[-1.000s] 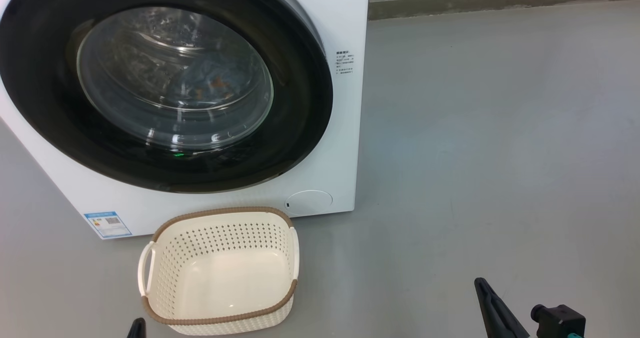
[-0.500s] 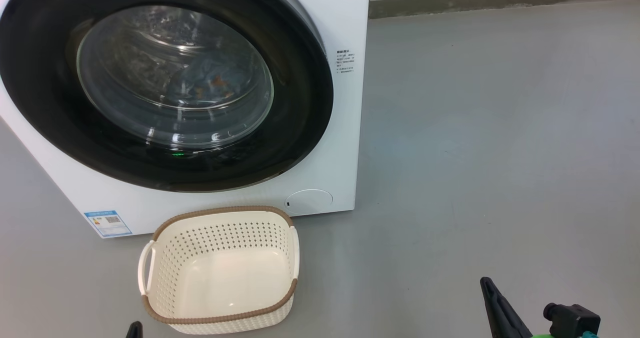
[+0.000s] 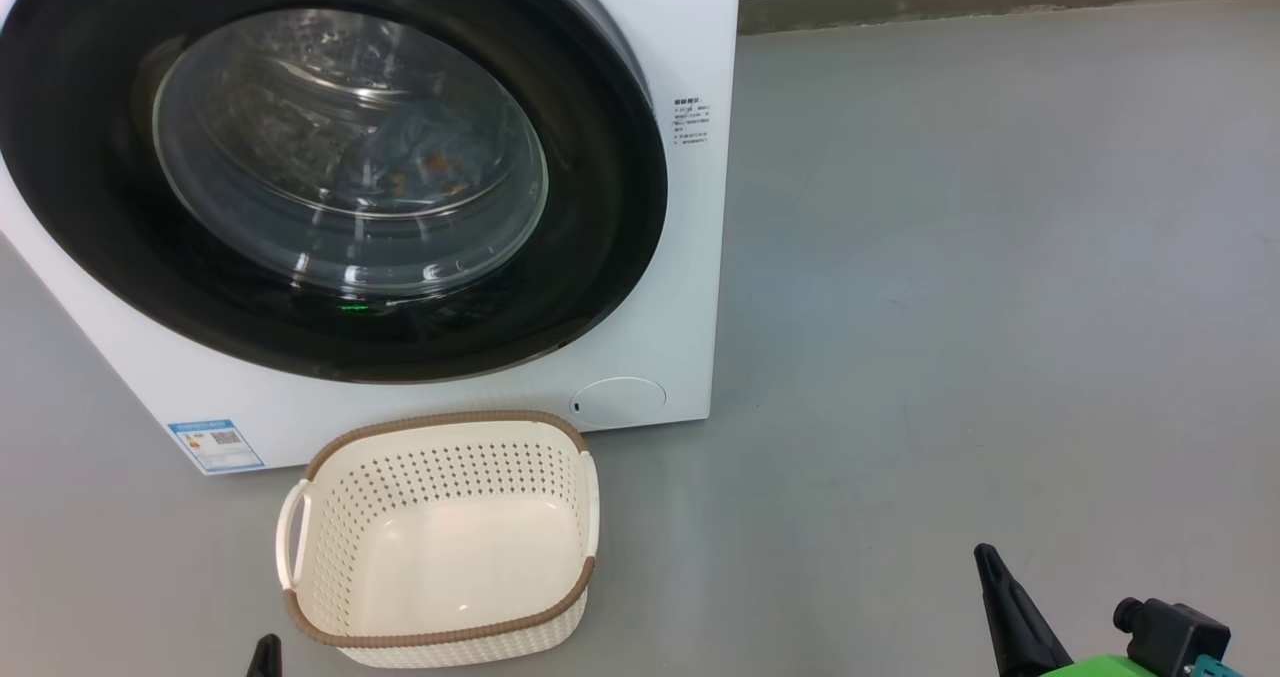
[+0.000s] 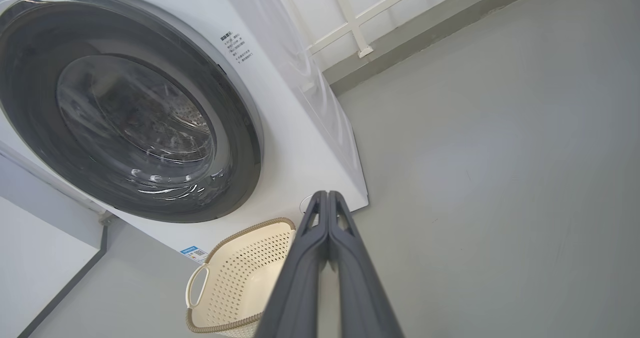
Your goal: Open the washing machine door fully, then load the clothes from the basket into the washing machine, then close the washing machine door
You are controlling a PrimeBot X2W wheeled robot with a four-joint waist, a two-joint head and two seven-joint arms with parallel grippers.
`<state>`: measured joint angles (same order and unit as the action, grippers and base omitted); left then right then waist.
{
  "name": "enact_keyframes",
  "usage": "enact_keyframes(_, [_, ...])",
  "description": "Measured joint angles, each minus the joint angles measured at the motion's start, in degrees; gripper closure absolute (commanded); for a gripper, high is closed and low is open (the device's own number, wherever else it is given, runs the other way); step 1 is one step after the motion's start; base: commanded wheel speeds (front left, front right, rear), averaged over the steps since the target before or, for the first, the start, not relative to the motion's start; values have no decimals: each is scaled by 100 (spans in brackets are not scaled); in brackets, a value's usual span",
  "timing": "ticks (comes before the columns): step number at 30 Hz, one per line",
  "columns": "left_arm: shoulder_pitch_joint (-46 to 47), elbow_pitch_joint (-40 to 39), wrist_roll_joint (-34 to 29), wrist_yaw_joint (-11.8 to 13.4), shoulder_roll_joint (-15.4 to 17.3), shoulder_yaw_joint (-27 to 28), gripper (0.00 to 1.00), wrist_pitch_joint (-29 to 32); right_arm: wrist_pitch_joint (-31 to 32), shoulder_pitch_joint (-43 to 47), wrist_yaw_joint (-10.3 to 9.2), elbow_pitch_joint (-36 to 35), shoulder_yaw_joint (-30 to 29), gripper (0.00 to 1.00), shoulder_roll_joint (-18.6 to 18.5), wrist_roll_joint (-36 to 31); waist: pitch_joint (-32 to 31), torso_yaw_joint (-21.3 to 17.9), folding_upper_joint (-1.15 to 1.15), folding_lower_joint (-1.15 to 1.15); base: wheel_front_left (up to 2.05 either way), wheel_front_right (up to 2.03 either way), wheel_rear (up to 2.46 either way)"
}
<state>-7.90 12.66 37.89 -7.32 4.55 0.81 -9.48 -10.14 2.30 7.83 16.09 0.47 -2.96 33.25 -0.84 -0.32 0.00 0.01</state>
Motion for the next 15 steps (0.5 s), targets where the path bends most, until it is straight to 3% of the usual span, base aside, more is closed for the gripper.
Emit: enact_keyframes(15, [147, 34, 844, 0, -23, 56, 100, 253, 210, -31, 0, -3, -112, 100, -18, 984, 16, 5, 0, 0, 0, 0, 0])
